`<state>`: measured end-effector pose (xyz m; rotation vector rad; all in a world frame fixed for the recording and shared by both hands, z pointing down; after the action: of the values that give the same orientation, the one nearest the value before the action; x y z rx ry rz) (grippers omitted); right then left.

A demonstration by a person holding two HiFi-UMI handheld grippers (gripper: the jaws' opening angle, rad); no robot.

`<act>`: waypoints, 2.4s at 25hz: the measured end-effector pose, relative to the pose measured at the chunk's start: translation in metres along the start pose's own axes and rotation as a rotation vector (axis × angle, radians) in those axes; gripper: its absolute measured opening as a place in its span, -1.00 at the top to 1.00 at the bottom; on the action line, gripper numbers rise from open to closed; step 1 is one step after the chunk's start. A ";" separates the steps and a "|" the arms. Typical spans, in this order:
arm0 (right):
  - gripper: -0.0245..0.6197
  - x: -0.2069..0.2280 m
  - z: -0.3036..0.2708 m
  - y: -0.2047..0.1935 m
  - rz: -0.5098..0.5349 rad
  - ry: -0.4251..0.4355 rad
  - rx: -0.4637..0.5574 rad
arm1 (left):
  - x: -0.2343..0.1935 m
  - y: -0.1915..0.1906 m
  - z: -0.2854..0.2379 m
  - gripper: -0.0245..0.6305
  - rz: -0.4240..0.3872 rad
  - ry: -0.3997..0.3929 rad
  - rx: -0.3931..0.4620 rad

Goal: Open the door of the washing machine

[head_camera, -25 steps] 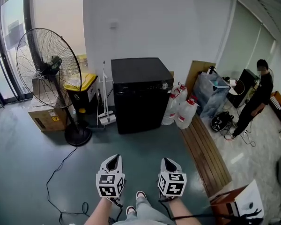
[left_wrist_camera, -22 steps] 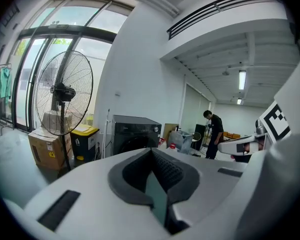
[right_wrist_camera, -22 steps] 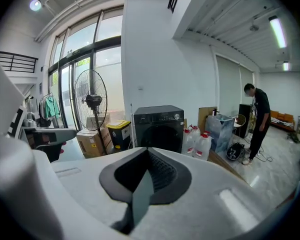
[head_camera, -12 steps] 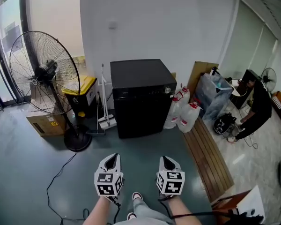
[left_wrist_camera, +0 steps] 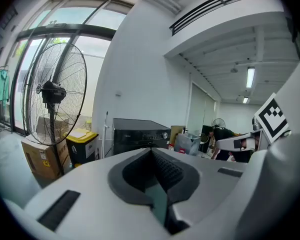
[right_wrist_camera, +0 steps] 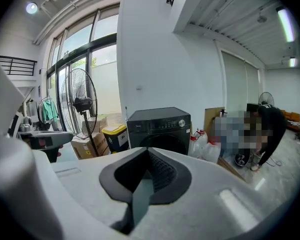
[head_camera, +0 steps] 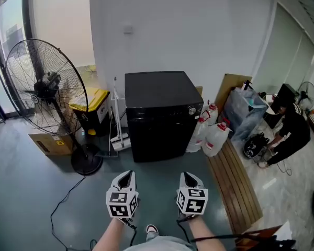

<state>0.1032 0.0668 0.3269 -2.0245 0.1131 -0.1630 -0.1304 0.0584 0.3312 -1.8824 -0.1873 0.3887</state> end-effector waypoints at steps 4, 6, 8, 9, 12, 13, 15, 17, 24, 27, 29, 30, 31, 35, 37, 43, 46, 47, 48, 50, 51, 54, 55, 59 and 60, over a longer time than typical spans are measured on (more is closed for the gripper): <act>0.91 0.015 -0.030 0.010 -0.003 0.013 -0.008 | -0.003 0.008 -0.028 0.91 -0.005 0.016 0.000; 0.91 0.021 -0.043 0.016 -0.007 0.018 -0.009 | -0.004 0.012 -0.039 0.91 -0.007 0.026 -0.002; 0.91 0.027 -0.056 0.020 -0.019 0.022 -0.011 | -0.005 0.014 -0.048 0.91 -0.013 0.036 -0.010; 0.91 0.029 -0.062 0.021 -0.027 0.024 -0.015 | -0.006 0.014 -0.052 0.91 -0.018 0.039 -0.017; 0.91 0.033 -0.075 0.020 -0.041 0.031 -0.028 | -0.009 0.014 -0.062 0.91 -0.031 0.046 -0.038; 0.91 0.035 -0.078 0.020 -0.043 0.031 -0.031 | -0.011 0.015 -0.066 0.91 -0.030 0.049 -0.041; 0.91 0.040 -0.086 0.021 -0.056 0.025 -0.038 | -0.012 0.019 -0.075 0.91 -0.032 0.048 -0.045; 0.91 0.046 -0.095 0.021 -0.074 0.016 -0.046 | -0.013 0.021 -0.086 0.91 -0.044 0.042 -0.051; 0.91 0.054 -0.131 0.028 -0.119 -0.021 -0.067 | -0.037 0.031 -0.131 0.91 -0.048 0.018 -0.072; 0.91 0.052 -0.152 0.040 -0.122 -0.032 -0.068 | -0.052 0.040 -0.153 0.91 -0.053 0.005 -0.080; 0.91 0.051 -0.167 0.049 -0.124 -0.040 -0.066 | -0.063 0.046 -0.169 0.91 -0.061 -0.004 -0.084; 0.91 0.050 -0.175 0.053 -0.126 -0.044 -0.066 | -0.069 0.049 -0.176 0.91 -0.065 -0.009 -0.087; 0.91 0.048 -0.183 0.058 -0.129 -0.049 -0.066 | -0.075 0.053 -0.184 0.91 -0.069 -0.013 -0.089; 0.91 0.038 -0.221 0.080 -0.132 -0.061 -0.069 | -0.103 0.070 -0.216 0.91 -0.072 -0.032 -0.099; 0.91 0.032 -0.241 0.090 -0.132 -0.065 -0.071 | -0.118 0.075 -0.233 0.91 -0.074 -0.040 -0.106; 0.91 0.027 -0.285 0.105 -0.142 -0.117 -0.065 | -0.152 0.074 -0.278 0.91 -0.066 -0.081 -0.149; 0.91 0.033 -0.295 0.105 -0.151 -0.141 -0.074 | -0.161 0.070 -0.299 0.91 -0.056 -0.089 -0.177; 0.91 0.036 -0.298 0.103 -0.150 -0.147 -0.083 | -0.162 0.068 -0.304 0.91 -0.054 -0.091 -0.186; 0.91 0.039 -0.300 0.100 -0.150 -0.153 -0.095 | -0.161 0.066 -0.307 0.91 -0.053 -0.095 -0.194; 0.91 0.044 -0.306 0.092 -0.156 -0.159 -0.123 | -0.160 0.061 -0.314 0.91 -0.054 -0.098 -0.206; 0.91 0.046 -0.309 0.090 -0.160 -0.157 -0.133 | -0.159 0.060 -0.318 0.91 -0.051 -0.098 -0.210; 0.91 0.047 -0.318 0.088 -0.154 -0.149 -0.144 | -0.156 0.056 -0.326 0.91 -0.045 -0.101 -0.220; 0.91 0.047 -0.320 0.086 -0.152 -0.147 -0.148 | -0.155 0.054 -0.328 0.91 -0.047 -0.103 -0.224; 0.91 0.051 -0.329 0.078 -0.148 -0.143 -0.164 | -0.153 0.039 -0.341 0.91 -0.048 -0.111 -0.250; 0.91 0.052 -0.330 0.074 -0.150 -0.144 -0.171 | -0.152 0.034 -0.343 0.91 -0.046 -0.114 -0.258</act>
<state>0.0994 -0.2657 0.4089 -2.2090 -0.1198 -0.1038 -0.1522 -0.3055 0.4282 -2.1065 -0.3716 0.4581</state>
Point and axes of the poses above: the fingertips, and each gripper's own axes: z backward along the fingers, x to its right, y out of its top, the point moved 5 cm from there along z, backward along the fingers, and after that the axes turned 1 degree about z, right-handed, at the moved point
